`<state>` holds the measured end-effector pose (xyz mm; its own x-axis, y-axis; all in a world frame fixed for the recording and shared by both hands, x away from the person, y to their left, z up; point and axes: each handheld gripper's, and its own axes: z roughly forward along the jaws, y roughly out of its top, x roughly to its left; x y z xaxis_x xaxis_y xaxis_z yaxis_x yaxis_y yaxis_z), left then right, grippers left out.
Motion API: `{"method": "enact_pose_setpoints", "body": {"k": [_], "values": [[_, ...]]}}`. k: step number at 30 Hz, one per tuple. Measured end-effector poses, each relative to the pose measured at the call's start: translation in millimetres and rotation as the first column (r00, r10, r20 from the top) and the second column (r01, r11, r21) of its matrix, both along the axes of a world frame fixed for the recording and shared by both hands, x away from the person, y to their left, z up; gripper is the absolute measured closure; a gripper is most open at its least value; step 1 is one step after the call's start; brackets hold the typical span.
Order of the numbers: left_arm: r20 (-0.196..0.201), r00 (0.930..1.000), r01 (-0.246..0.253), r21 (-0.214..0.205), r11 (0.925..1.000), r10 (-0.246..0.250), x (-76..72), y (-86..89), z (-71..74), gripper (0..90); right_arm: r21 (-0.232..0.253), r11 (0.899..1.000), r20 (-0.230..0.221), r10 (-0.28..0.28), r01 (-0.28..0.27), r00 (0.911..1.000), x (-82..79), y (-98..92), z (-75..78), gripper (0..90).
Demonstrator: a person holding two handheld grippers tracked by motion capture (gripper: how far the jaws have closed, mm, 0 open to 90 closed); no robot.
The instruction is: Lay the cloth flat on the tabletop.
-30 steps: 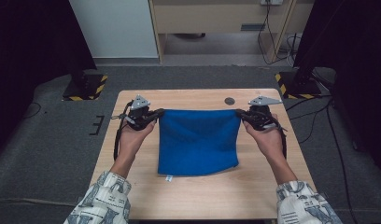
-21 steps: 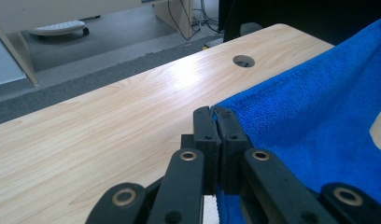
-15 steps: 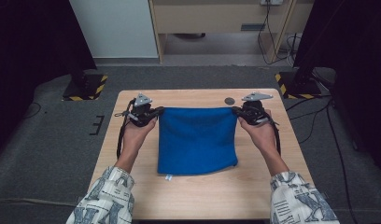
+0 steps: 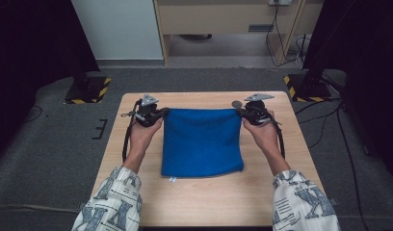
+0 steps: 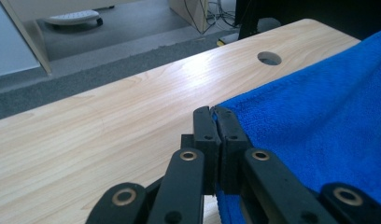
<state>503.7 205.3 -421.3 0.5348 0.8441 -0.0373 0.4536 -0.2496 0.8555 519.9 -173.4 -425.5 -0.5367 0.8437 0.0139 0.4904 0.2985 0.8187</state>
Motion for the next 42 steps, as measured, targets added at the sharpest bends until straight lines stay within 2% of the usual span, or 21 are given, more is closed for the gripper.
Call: {"method": "enact_pose_setpoints", "body": {"k": [7,11,15,20,26,29,36,37,38,40,42], "values": [[-0.005,0.9998,-0.017,0.003,0.9998,0.017,10.2,-0.7,-7.8,88.4,0.008,0.999,-0.027,-0.032,0.032,0.9991,14.0,1.4,-15.1,87.7],[-0.009,0.9997,-0.023,0.018,0.9996,0.023,16.3,-3.0,-15.0,88.4,0.004,0.999,-0.022,-0.037,0.037,0.9991,17.5,2.0,-18.7,87.7],[-0.024,0.9992,-0.03,0.011,0.9995,0.031,22.9,-3.2,-22.2,88.4,0.013,0.998,-0.044,-0.053,0.053,0.9976,23.7,0.8,-25.8,87.7],[-0.04,0.9987,-0.031,0.031,0.999,0.032,28.5,-4.6,-30.8,88.4,0.009,0.998,-0.061,-0.063,0.064,0.9962,29.5,1.7,-31.2,87.5],[-0.053,0.997,-0.056,0.008,0.9984,0.056,33.9,-1.4,-36.7,88.3,-0.012,0.998,-0.063,-0.068,0.068,0.9957,35.0,8.3,-31.3,87.4],[-0.055,0.9965,-0.062,0.012,0.998,0.062,36.6,-0.5,-40.0,88.3,-0.018,0.997,-0.068,-0.073,0.072,0.995,38.0,10.6,-32.4,87.4],[-0.074,0.994,-0.082,-0.011,0.9966,0.081,41.7,1.9,-47.1,88.2,-0.023,0.996,-0.077,-0.083,0.081,0.9936,43.4,14.5,-39.7,86.4],[-0.073,0.994,-0.082,-0.014,0.9966,0.08,42.3,1.6,-48.2,87.9,-0.023,0.996,-0.077,-0.086,0.084,0.9933,44.2,14.5,-40.8,84.4],[-0.069,0.9941,-0.085,-0.016,0.9962,0.084,43.1,1.3,-49.6,86.0,-0.025,0.995,-0.073,-0.096,0.095,0.9927,45.1,14.3,-42.1,77.7],[-0.041,0.9926,-0.115,-0.002,0.9934,0.115,44.4,1.8,-50.7,68.6,-0.025,0.991,-0.058,-0.129,0.128,0.9899,46.8,13.4,-44.1,61.0],[-0.027,0.9918,-0.125,-0.01,0.9921,0.125,44.2,4.4,-48.8,62.3,-0.039,0.986,-0.025,-0.16,0.159,0.9868,46.8,12.2,-43.5,46.3]]}}
